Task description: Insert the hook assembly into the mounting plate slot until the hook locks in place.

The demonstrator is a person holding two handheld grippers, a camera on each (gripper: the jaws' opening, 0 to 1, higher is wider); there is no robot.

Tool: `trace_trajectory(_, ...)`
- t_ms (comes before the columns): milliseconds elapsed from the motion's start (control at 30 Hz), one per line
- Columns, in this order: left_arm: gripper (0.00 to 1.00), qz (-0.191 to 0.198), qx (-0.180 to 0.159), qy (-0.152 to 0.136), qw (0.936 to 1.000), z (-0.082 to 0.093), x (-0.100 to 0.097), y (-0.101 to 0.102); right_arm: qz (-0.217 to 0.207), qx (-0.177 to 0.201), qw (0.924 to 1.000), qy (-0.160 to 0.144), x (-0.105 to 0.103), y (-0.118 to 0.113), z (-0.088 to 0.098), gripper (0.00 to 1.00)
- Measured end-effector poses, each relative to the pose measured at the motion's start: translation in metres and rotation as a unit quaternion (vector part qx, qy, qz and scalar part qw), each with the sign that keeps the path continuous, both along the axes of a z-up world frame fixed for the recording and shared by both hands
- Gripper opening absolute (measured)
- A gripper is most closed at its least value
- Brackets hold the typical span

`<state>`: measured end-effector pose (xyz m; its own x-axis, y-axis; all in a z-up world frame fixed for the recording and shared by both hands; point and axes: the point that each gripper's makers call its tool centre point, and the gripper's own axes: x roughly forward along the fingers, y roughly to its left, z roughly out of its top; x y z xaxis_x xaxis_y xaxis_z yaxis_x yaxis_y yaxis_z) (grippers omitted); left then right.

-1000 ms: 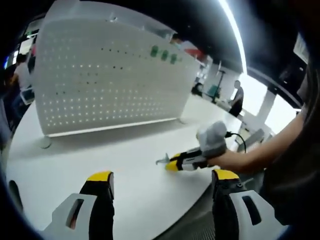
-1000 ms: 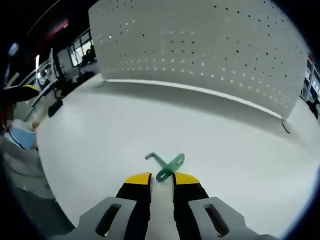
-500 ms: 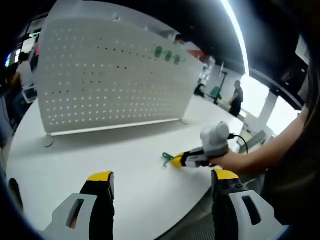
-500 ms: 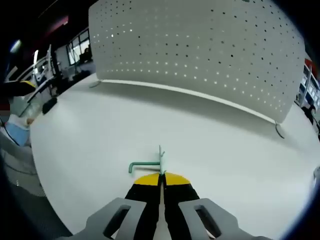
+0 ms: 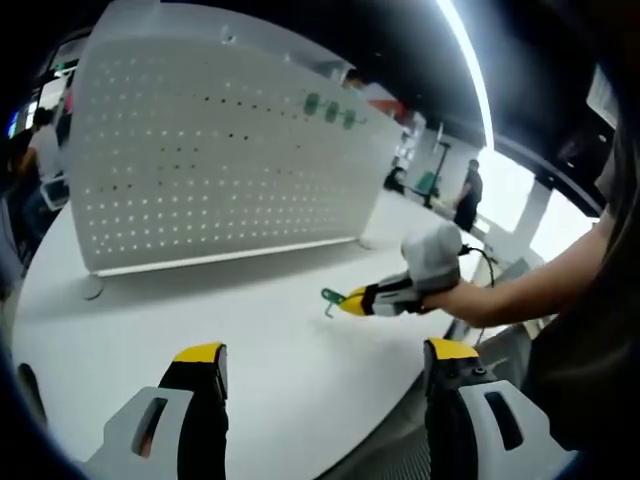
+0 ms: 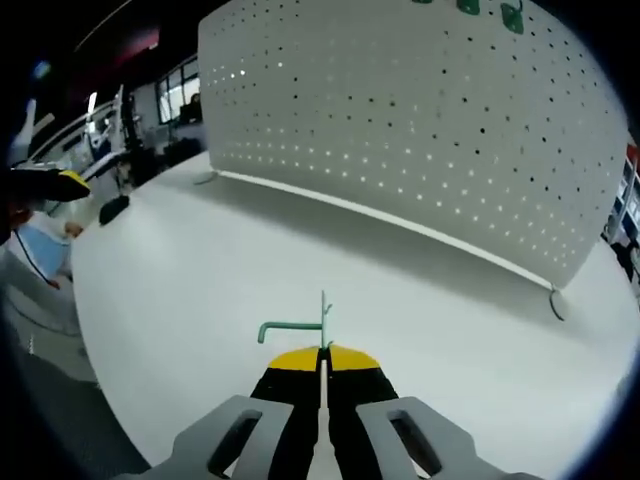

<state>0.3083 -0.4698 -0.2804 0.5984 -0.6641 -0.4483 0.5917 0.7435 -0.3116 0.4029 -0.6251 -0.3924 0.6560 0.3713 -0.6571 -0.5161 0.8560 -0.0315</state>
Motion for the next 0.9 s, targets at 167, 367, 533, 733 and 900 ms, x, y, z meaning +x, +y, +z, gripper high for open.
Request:
trace_trajectory(167, 0.82, -0.004, 0.001, -0.001, 1.0, 0.0, -0.001, 0.0, 0.018, -0.003, 0.9998, -0.01, 0.006, 0.0, 0.016, 0.0)
trace_trajectory(367, 0.82, -0.011, 0.007, -0.002, 0.9999, 0.0, -0.002, 0.001, 0.039, -0.004, 0.9992, -0.012, 0.01, 0.001, 0.03, 0.0)
trace_trajectory(533, 0.82, -0.017, 0.011, -0.007, 0.9998, 0.0, -0.001, 0.0, 0.062, -0.009, 0.9978, -0.019, 0.01, 0.005, 0.045, 0.0)
trace_trajectory(733, 0.81, -0.022, 0.016, -0.008, 0.9996, 0.0, -0.001, 0.001, 0.097, -0.012, 0.9949, -0.025, 0.005, 0.013, 0.064, 0.0)
trace_trajectory(900, 0.78, -0.025, 0.02, -0.014, 0.9994, 0.003, 0.0, 0.003, 0.116, -0.003, 0.9929, -0.025, 0.001, 0.02, 0.079, 0.0)
